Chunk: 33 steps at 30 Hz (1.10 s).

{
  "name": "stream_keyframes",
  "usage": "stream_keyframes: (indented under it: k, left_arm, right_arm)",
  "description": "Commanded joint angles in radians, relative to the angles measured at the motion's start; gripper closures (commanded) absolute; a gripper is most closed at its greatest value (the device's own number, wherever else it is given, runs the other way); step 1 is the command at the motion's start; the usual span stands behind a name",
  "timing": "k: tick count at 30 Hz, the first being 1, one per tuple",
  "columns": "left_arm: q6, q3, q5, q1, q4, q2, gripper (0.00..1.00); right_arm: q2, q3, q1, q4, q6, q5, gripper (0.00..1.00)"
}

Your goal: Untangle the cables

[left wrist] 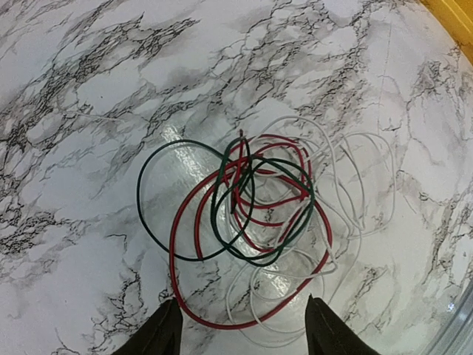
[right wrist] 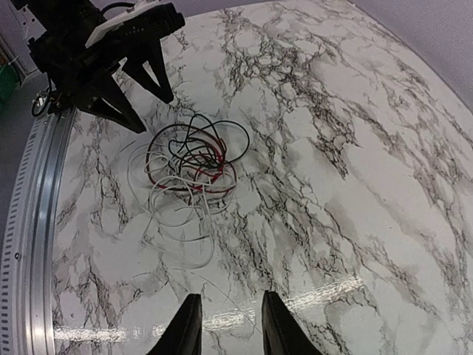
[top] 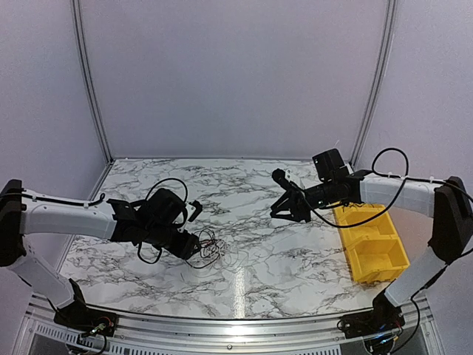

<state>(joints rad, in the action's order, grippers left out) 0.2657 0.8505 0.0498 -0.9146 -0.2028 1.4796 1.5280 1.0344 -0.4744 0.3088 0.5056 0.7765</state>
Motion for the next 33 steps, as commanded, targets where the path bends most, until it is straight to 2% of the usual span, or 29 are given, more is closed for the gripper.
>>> stream_keyframes:
  k: [1,8,12,14,17,20,23,27,33]
  left_arm:
    - [-0.002,0.036,0.091,0.000,0.075,0.068,0.43]
    - [-0.032,0.092,0.159,0.013,0.183,0.180,0.64]
    - [-0.058,0.095,0.156,0.021,0.268,0.189,0.92]
    - [-0.081,0.088,0.129,0.021,0.294,0.166,1.00]
    - [-0.130,0.053,0.059,0.010,0.335,0.098,1.00]
    - [-0.189,0.015,0.053,-0.019,0.338,0.003,0.99]
    - [-0.205,-0.029,0.059,-0.032,0.329,-0.091,0.98]
    - [-0.187,-0.097,0.045,-0.035,0.364,-0.201,0.97]
    - [-0.163,-0.161,0.022,-0.036,0.407,-0.277,0.96]
  right_arm:
    - [0.012,0.000,-0.006,-0.024,0.019,-0.005,0.71]
    - [-0.012,-0.027,-0.006,-0.027,0.066,-0.060,0.71]
    - [0.002,-0.028,-0.006,-0.021,0.075,-0.078,0.71]
    - [0.001,-0.031,-0.005,-0.023,0.072,-0.078,0.71]
    - [-0.022,-0.033,-0.013,-0.041,0.056,-0.078,0.71]
    - [-0.054,-0.011,-0.044,-0.066,0.021,-0.070,0.69]
    - [-0.051,0.043,-0.117,-0.071,0.007,-0.073,0.61]
    - [0.044,0.161,-0.230,-0.054,-0.024,-0.085,0.54]
    - [0.237,0.324,-0.319,-0.038,-0.056,-0.078,0.52]
